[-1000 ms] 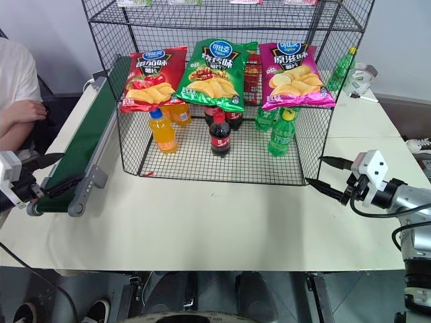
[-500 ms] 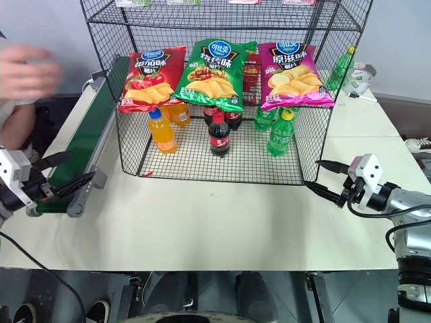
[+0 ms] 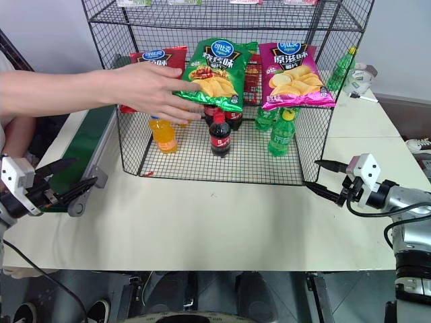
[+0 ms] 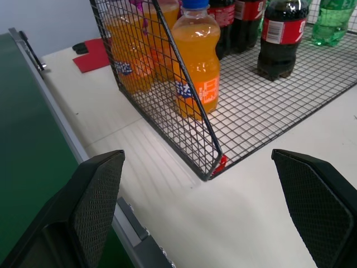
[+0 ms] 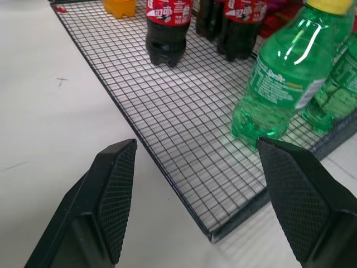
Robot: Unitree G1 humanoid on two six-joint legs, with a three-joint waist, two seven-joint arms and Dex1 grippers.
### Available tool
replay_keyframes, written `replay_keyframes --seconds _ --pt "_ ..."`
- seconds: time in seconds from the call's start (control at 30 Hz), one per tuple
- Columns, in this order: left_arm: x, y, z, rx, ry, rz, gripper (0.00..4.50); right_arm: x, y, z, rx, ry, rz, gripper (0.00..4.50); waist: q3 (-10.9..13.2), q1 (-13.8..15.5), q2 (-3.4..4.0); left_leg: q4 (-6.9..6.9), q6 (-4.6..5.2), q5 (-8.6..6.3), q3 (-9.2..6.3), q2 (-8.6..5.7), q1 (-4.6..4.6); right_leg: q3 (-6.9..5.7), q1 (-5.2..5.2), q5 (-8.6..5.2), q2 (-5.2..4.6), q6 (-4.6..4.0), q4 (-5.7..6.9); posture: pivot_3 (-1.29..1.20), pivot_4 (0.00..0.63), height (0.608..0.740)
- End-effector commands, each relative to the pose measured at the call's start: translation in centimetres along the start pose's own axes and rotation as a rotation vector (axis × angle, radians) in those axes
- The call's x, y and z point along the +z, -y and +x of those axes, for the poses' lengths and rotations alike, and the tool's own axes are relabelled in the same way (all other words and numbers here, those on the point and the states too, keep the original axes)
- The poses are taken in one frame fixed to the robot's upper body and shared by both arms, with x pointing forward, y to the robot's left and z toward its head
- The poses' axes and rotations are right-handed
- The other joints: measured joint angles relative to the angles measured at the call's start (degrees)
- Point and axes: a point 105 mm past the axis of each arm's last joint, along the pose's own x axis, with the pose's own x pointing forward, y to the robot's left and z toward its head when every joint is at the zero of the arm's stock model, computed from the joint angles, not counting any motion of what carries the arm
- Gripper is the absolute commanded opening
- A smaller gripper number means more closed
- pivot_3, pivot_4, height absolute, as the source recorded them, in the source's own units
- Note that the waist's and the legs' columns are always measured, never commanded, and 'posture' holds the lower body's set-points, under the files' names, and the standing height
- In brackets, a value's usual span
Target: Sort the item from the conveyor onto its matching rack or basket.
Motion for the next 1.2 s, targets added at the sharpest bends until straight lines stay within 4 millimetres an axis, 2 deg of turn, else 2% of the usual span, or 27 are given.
replay_keyframes --seconds 0.03,0.37,0.5,0.7,0.93,1.1,1.2 --pt "2.0 -0.5 0.0 0.012 0.070 0.050 4.50 0.7 0.4 0.0 -0.017 0.031 -0.024 3.55 0.0 0.0 0.00 0.00 0.00 0.00 0.00 0.00 0.00 0.00 0.00 0.00 0.00 0.00 0.00 0.00 0.150 0.739" --pt "1.8 -0.2 0.5 -0.006 0.075 0.046 4.50 0.7 0.3 -0.1 -0.021 0.026 -0.024 3.55 0.0 0.0 0.00 0.00 0.00 0.00 0.00 0.00 0.00 0.00 0.00 0.00 0.00 0.00 0.00 0.00 0.150 0.739" --pt "2.4 -0.1 0.9 -0.010 0.121 0.052 4.50 0.9 0.0 0.2 -0.011 0.025 -0.033 3.55 0.0 0.0 0.00 0.00 0.00 0.00 0.00 0.00 0.00 0.00 0.00 0.00 0.00 0.00 0.00 0.00 0.150 0.739" --pt "3.0 -0.2 1.1 0.014 0.165 0.075 4.50 2.4 -0.4 1.1 0.014 0.043 -0.070 3.55 0.0 0.0 0.00 0.01 0.00 0.00 0.00 0.00 0.00 0.00 0.01 0.00 0.00 0.00 0.00 0.00 0.150 0.739" --pt "1.8 0.0 0.2 0.039 0.105 0.038 4.50 4.3 -1.4 2.1 0.069 0.092 -0.043 3.55 0.0 0.0 0.00 0.00 0.00 0.00 0.00 0.00 0.00 0.01 0.00 0.00 0.00 0.00 0.01 0.00 0.150 0.739" --pt "1.9 -1.5 -1.9 0.213 0.110 0.027 4.50 6.0 -4.5 4.3 0.196 0.159 0.010 3.55 0.0 -0.1 -0.04 0.01 0.00 0.00 -0.03 0.02 0.00 0.00 0.01 0.00 0.00 0.00 0.00 0.00 0.150 0.739" --pt "1.0 -2.2 -3.9 0.344 0.030 0.020 4.50 7.2 -6.6 5.6 0.279 0.199 0.021 3.55 0.0 -0.2 -0.03 -0.03 0.00 0.00 -0.04 0.04 0.00 0.00 -0.02 0.00 0.00 0.00 0.00 0.00 0.150 0.739"
